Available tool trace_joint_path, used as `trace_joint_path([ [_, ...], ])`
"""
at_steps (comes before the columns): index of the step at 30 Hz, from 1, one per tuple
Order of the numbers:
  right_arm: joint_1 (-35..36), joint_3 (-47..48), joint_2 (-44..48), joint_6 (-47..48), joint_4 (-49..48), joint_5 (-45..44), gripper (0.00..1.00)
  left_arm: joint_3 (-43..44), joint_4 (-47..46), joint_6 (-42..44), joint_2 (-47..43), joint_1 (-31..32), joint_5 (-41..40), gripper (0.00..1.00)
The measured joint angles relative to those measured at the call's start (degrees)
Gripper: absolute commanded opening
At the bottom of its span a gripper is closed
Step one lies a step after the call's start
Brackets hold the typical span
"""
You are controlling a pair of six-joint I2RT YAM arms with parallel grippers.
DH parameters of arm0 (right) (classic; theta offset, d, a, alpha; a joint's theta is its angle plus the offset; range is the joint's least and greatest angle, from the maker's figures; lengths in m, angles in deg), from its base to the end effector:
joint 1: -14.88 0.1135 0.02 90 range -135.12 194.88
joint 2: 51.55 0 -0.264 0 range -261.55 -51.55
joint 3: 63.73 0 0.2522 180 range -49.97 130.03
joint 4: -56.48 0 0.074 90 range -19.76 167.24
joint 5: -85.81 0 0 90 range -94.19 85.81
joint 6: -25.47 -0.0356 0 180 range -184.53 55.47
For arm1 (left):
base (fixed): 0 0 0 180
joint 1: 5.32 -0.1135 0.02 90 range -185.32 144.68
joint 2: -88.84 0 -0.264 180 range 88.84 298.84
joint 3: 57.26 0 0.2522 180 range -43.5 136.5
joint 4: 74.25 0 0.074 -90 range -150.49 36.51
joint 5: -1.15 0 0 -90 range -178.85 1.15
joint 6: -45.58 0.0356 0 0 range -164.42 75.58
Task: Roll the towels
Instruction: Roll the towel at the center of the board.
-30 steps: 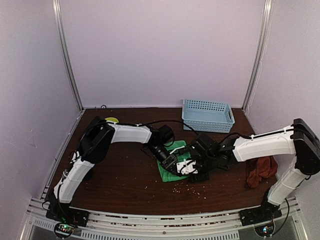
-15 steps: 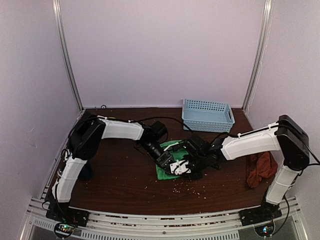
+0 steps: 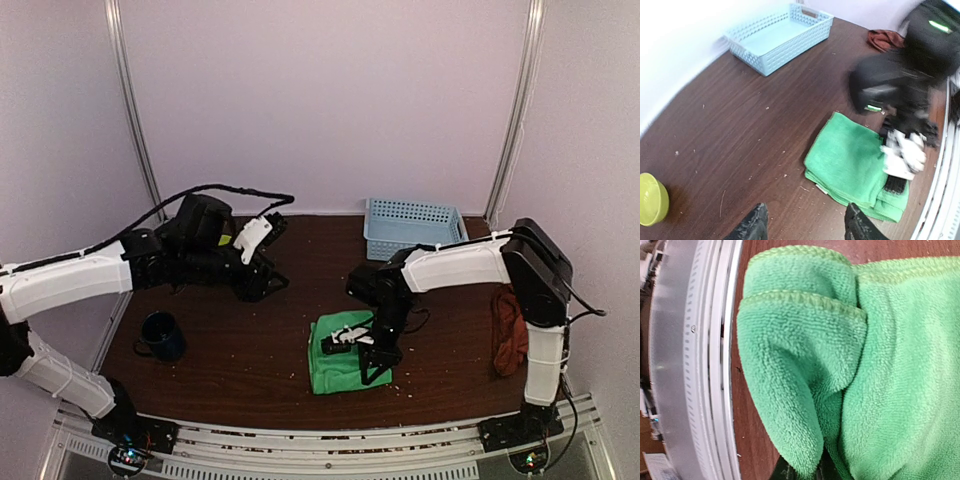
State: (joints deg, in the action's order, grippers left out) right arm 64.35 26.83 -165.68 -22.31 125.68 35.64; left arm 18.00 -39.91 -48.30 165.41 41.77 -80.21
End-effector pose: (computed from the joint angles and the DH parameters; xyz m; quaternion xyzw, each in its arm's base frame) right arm 0.2128 0.2840 0.1524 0.6686 -0.6607 -0.3384 0.0442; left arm 0.2000 -0.2230 0.3009 0.3586 0.8121 -0.2564 0.3823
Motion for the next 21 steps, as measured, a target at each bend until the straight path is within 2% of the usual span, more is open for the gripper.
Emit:
trace_joint_path([
  [3,-3.5,5.0,-5.9,0.0,6.3,6.2,0.06,-4.0,-2.3,5.1,-4.2,12.9,-10.8,0.58],
  [6,-6.5,9.9,-11.8,0.0,13.0,11.9,0.05,-4.4,-2.8,8.8,-3.6,22.1,-15.8,0.66],
  [7,-7.1,11.2,-13.5,0.0,14.9,13.5,0.05,-4.4,-2.9,9.8,-2.7,23.3,-17.4,0.72],
  [9,-8.3,13.7,-16.8,0.0,18.7,16.6,0.05,-4.0,-3.0,11.5,-0.1,25.0,-20.7,0.92],
  [10,-8.8,14.5,-17.9,0.0,20.0,17.7,0.05,-3.7,-3.0,12.0,1.6,25.6,-21.9,0.93],
  [14,-9.4,16.3,-20.3,-0.5,23.1,20.0,0.06,-0.7,-3.5,14.0,11.7,28.3,-23.4,0.85],
  [15,-9.4,16.6,-20.5,-0.6,23.5,20.1,0.06,0.0,-3.8,14.8,14.3,28.9,-23.3,0.81],
  [18,-9.4,16.9,-20.7,-0.7,24.1,20.1,0.06,1.4,-4.3,16.8,20.4,29.9,-23.2,0.62],
  [21,-9.4,17.0,-20.9,-0.6,24.7,20.2,0.05,2.9,-4.4,19.2,25.2,30.0,-23.4,0.55],
])
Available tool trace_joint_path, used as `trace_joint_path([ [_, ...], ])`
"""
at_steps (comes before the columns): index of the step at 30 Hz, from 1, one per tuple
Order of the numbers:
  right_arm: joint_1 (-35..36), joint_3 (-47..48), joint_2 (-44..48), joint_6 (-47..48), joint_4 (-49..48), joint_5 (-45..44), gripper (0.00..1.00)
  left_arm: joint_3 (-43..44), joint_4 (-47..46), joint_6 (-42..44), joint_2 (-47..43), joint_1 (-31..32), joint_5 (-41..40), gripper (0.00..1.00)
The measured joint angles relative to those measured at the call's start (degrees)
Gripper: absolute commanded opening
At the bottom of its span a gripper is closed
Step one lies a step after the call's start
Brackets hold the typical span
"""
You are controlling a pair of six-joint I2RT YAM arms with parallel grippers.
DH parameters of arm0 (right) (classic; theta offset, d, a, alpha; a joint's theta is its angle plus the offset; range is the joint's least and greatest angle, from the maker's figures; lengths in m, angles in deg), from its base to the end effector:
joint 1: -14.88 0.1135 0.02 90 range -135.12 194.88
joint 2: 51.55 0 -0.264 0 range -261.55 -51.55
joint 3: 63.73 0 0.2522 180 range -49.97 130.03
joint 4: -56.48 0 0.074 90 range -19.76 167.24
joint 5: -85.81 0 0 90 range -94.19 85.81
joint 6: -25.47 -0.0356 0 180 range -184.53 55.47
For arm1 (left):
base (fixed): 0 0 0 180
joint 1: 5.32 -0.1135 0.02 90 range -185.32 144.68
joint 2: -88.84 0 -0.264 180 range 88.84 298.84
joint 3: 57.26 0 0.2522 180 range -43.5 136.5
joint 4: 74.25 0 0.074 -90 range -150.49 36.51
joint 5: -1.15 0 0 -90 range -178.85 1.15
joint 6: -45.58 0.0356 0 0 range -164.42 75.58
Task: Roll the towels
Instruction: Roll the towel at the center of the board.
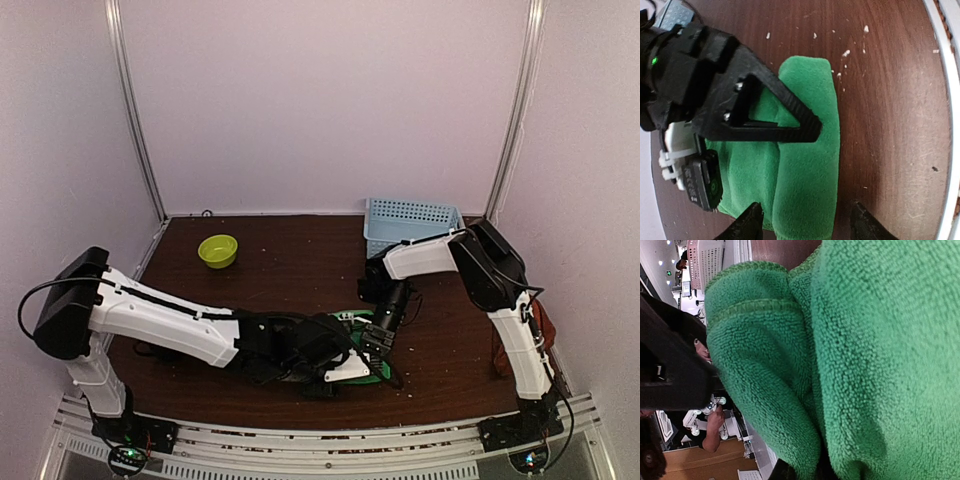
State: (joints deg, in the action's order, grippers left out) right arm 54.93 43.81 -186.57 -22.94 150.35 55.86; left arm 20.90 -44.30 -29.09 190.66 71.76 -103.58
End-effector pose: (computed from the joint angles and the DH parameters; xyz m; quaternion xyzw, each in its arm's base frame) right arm 0.2731 0.2699 0.1054 0.4426 -0.7192 -0.4849 0.2274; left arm 0.0914 -0.3580 0.1834 0.6524 0.6809 -0.0544 0.3283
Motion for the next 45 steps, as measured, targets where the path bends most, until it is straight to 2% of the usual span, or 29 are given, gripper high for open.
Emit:
trace_joint_path([
  [6,-0.1,0.0,-0.2,0.0,0.3,0.5,0.05,2.1,-1.6,2.8,5.9,0.0,-0.3,0.53],
  [12,-0.2,0.1,-0.3,0.0,0.5,0.7,0.09,4.7,-2.2,3.7,10.2,-0.2,-1.1,0.36],
  [19,-0.7,-0.2,3.0,-0.2,-0.2,-0.8,0.35,4.7,-2.7,2.3,10.5,-0.7,0.4,0.24],
  [23,-3.3,1.6,11.0,-1.2,-1.3,-3.2,0.41,4.7,-2.8,0.3,10.3,-2.0,4.0,0.23],
  [27,-8.3,6.1,20.6,-2.0,-2.8,-3.6,0.39,4.8,-2.6,-3.5,9.7,-6.2,12.8,0.23],
  [30,-12.3,5.5,29.1,-2.7,-5.4,-3.3,0.39,6.9,-0.5,-7.7,10.3,-12.3,24.4,0.24],
  [33,-15.5,0.9,37.9,-3.5,-7.8,-1.8,0.39,11.6,2.0,-11.6,13.4,-18.8,36.8,0.24],
  [37,-17.6,-2.6,43.5,0.1,-6.2,-0.5,0.39,18.0,5.0,-15.1,19.8,-24.5,49.9,0.24],
  [41,-17.7,-9.9,50.1,1.3,-8.7,-1.4,0.41,22.6,8.0,-17.3,25.6,-26.5,60.8,0.24],
  [45,-15.8,-18.0,59.1,2.1,-13.3,-4.4,0.46,25.6,9.4,-19.1,29.2,-27.6,68.0,0.23],
])
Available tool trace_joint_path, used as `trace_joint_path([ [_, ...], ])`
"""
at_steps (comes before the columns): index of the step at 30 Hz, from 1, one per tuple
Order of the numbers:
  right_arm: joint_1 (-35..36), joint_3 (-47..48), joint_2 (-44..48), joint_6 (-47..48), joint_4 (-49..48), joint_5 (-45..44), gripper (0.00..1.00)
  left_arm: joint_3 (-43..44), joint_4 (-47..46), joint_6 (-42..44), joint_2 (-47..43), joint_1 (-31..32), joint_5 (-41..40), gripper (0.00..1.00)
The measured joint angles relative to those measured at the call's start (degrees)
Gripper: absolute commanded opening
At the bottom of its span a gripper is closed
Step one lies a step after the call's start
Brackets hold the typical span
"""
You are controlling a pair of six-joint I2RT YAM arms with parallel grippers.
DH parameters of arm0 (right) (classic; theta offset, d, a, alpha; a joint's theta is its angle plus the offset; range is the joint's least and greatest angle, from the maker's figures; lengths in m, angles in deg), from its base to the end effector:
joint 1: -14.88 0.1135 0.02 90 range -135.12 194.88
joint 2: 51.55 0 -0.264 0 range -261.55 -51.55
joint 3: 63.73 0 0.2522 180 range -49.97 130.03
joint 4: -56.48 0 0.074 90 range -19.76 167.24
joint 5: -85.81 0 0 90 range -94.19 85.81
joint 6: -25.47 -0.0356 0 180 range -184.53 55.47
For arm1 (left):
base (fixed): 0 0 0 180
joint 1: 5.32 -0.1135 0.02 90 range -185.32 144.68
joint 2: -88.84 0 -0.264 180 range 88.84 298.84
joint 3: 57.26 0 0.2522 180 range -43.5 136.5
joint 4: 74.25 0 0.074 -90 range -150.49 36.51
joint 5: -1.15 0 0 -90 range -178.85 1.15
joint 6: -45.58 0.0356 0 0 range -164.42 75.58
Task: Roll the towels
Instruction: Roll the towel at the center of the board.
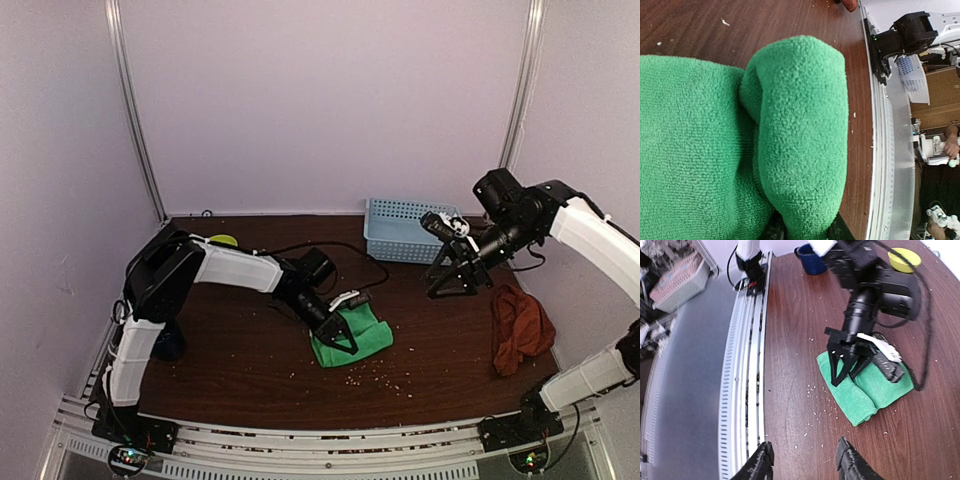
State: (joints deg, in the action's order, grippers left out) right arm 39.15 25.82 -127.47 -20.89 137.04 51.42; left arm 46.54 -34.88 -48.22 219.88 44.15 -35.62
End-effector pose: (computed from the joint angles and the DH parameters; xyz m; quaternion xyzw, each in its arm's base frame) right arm 0.2047 0.1245 0.3424 -0.5614 0.6668 0.4208 0.2512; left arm 0.2743 -0.3647 0.1097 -0.4234 -0.7716 0.4734 0.0347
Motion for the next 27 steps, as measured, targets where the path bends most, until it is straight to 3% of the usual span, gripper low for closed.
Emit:
trace_joint_path([
  [4,8.1,-7.4,5.1,-0.4,-6.2,-6.8,0.47,0.5,0.0,-1.3,1.5,-0.9,4.0,0.24],
  [11,20.2,-18.1,2.7,-3.4,-21.5,-26.2,0.53,0.5,0.0,-2.4,2.2,-1.2,6.7,0.24],
  [20,25.9,-16.2,-11.3,-2.1,-32.0,-36.5,0.58,0.5,0.0,-3.3,2.6,-1.6,7.7,0.25],
  [27,27.7,-16.2,-17.9,0.6,-36.9,-39.8,0.51,0.5,0.0,-3.5,2.8,-1.7,8.4,0.25],
])
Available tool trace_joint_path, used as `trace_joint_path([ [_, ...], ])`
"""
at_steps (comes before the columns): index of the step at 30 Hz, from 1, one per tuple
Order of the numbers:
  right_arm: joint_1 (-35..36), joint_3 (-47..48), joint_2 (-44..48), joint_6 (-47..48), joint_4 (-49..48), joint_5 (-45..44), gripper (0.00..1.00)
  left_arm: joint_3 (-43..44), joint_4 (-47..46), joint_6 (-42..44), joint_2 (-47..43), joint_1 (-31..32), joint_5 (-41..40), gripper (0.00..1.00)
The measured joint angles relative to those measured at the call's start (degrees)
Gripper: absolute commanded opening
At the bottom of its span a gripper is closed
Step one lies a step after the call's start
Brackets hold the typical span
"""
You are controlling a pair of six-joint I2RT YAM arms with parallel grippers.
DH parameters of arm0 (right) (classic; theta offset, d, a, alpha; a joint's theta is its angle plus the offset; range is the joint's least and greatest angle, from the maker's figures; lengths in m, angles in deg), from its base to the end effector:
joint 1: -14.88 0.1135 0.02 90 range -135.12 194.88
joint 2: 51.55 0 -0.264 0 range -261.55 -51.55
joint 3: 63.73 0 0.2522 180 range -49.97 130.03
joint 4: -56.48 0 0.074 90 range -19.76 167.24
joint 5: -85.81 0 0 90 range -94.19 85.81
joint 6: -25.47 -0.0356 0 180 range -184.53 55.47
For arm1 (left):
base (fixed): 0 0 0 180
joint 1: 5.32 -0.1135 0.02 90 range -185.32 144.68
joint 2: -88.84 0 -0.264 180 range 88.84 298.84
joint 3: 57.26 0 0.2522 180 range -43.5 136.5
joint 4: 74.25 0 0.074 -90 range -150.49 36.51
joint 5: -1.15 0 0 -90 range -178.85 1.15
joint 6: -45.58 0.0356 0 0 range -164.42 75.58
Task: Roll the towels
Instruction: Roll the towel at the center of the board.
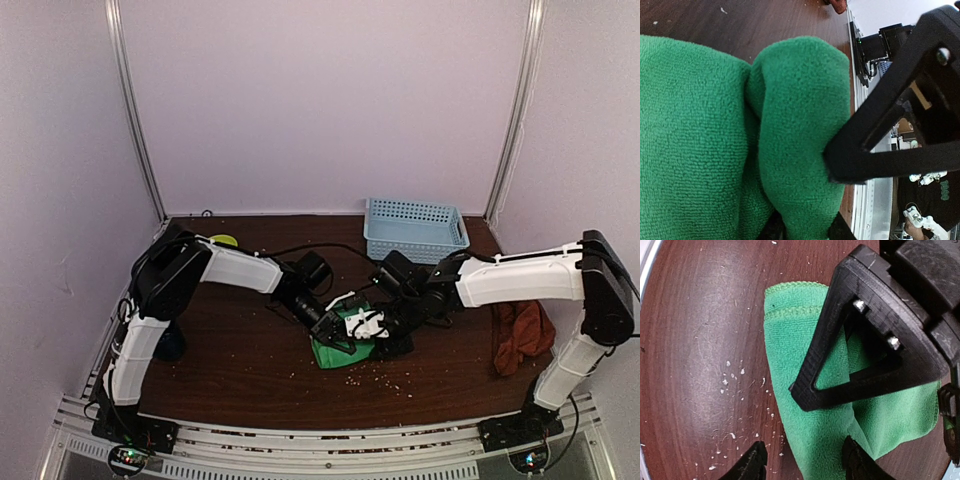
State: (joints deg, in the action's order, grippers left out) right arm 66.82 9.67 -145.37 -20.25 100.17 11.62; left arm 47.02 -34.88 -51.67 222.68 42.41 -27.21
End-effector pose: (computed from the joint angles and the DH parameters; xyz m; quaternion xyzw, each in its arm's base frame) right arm 0.1904 0.2589 0.1915 -0.7392 0.6216 0.1486 0.2124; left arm 0.2828 -0.3577 0.0947 -0.3800 -0.7598 0.5193 0.0932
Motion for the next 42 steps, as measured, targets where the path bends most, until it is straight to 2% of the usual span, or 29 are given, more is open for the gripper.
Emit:
trace_joint_path([
  [4,0.1,0.0,-2.8,1.5,-2.3,-0.6,0.42,0.0,0.1,0.0,0.0,0.0,0.0,0.25],
  [6,0.1,0.0,-3.8,2.1,-3.3,-0.7,0.32,0.0,0.2,0.0,0.0,-0.1,-0.1,0.29],
  [9,0.1,0.1,-4.8,3.1,-4.4,-1.0,0.16,0.0,0.7,-0.1,0.0,-0.1,-0.2,0.48],
  [13,0.0,2.5,-6.6,3.1,-2.8,-0.5,0.11,-1.3,1.3,-0.7,-2.3,-0.6,-1.8,0.67],
  [18,0.0,7.1,-8.9,1.4,2.5,2.1,0.09,-9.6,1.9,-2.7,-14.0,-3.1,-15.5,0.72],
  [23,0.0,15.2,-12.5,-2.3,16.2,9.7,0.07,-18.5,1.0,-3.8,-30.4,-8.1,-33.2,0.72],
  [25,0.0,18.3,-14.6,-3.4,21.9,13.7,0.07,-21.4,0.2,-3.6,-36.5,-8.3,-39.0,0.74],
  [29,-0.6,25.2,-21.5,-5.5,31.6,20.4,0.06,-27.6,-2.6,-2.8,-50.1,-7.2,-50.4,0.85],
  [32,-2.2,29.9,-27.4,-7.1,36.7,24.4,0.07,-30.1,-5.0,-1.3,-58.2,-6.1,-54.9,0.87],
  [36,-5.0,35.4,-32.9,-8.7,42.4,29.2,0.06,-30.3,-8.2,2.5,-63.3,-0.7,-60.7,0.86],
  [42,-7.8,41.8,-39.6,-10.3,49.2,34.6,0.06,-31.2,-10.1,13.9,-62.4,20.9,-68.9,0.83],
])
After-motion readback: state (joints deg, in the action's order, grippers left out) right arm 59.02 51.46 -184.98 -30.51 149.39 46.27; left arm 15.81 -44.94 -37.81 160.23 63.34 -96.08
